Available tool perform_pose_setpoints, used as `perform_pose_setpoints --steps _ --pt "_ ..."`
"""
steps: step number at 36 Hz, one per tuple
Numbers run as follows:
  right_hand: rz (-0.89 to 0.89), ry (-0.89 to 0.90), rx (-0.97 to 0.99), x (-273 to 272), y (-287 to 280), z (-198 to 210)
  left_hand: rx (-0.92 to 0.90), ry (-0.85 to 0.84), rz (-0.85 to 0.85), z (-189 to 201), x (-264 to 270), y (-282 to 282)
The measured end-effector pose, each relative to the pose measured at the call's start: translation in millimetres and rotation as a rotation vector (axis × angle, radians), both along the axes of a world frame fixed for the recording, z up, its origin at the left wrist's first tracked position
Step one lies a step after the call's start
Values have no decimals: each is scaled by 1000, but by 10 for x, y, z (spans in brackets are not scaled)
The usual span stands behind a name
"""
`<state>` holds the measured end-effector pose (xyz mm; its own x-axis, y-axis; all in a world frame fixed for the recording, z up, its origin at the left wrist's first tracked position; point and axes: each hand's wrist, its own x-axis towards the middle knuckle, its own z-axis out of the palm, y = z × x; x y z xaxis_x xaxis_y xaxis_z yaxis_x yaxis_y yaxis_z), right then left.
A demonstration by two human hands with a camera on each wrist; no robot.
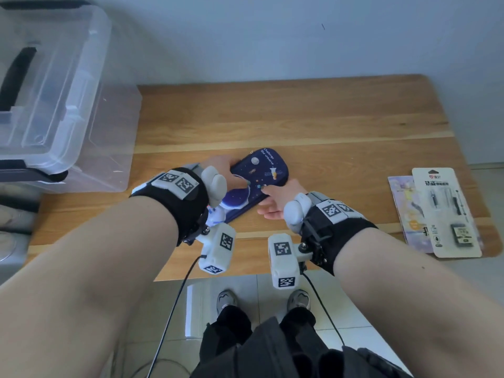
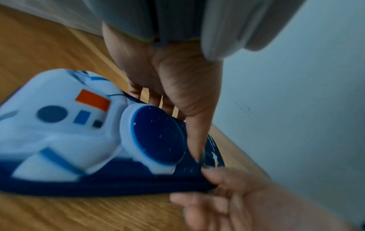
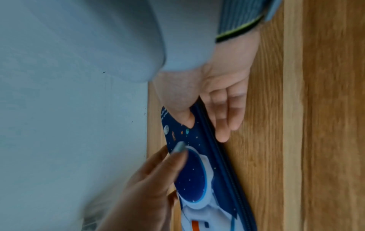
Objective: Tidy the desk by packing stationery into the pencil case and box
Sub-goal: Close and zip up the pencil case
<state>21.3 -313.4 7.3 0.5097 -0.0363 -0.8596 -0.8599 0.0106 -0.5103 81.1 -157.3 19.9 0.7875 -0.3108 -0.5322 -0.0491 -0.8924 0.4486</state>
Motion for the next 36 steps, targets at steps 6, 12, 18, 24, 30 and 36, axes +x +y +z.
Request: perform_pose_setpoints --steps 6,12,18,24,30,36 --pt "31 25 -3 -114 -133 25 262 -92 -305 -42 -157 -63" --pt "140 -19 -368 -19 -499 -11 389 -162 -448 -180 -324 72" --pt "389 -338 -532 189 -512 154 480 -208 -627 -35 -330 167" --pt "776 -425 -489 335 -62 258 537 -180 -664 154 -280 364" --pt "1011 -330 -503 422 211 256 520 -162 -639 111 -295 435" --pt "1191 -199 -627 491 247 223 505 -191 -616 5 -266 428"
